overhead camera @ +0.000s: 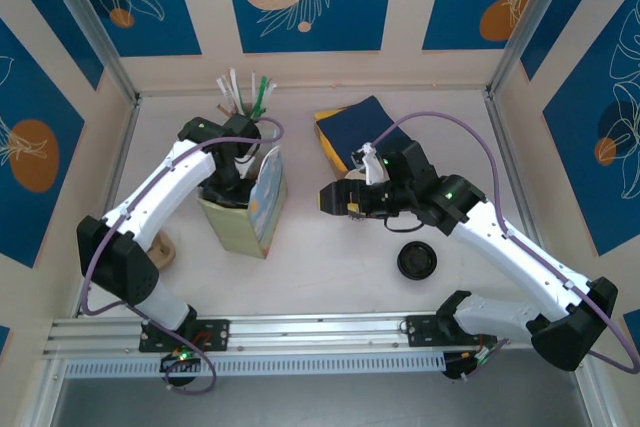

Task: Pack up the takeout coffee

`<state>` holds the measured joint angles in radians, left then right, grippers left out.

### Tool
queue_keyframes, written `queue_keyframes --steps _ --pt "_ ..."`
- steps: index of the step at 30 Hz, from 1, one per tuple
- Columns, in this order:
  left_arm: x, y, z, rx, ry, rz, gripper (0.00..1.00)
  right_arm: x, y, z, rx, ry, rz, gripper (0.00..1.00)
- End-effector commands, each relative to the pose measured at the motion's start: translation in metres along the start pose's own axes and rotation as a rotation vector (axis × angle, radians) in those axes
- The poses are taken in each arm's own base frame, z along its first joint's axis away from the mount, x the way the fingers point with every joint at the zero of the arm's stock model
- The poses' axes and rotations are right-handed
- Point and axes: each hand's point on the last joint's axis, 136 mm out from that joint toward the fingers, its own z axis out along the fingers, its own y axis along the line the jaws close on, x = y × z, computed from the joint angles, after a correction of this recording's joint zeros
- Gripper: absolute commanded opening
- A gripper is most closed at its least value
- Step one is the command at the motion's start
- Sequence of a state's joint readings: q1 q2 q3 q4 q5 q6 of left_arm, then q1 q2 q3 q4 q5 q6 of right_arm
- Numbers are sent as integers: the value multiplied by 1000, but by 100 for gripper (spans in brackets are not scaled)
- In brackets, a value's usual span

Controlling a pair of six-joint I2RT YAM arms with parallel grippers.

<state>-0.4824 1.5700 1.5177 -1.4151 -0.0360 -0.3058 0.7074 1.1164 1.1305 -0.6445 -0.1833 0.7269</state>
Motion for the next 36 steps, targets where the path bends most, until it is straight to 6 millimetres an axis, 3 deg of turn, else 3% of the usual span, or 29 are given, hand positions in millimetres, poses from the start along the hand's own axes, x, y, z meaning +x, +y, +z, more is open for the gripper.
queue_keyframes --steps 1,36 --pt "10 10 -4 -26 13 2 51 5 0 -2 -6 10 -1 99" --pt "-4 10 -5 -11 -17 6 50 3 1 0 -4 10 -2 99"
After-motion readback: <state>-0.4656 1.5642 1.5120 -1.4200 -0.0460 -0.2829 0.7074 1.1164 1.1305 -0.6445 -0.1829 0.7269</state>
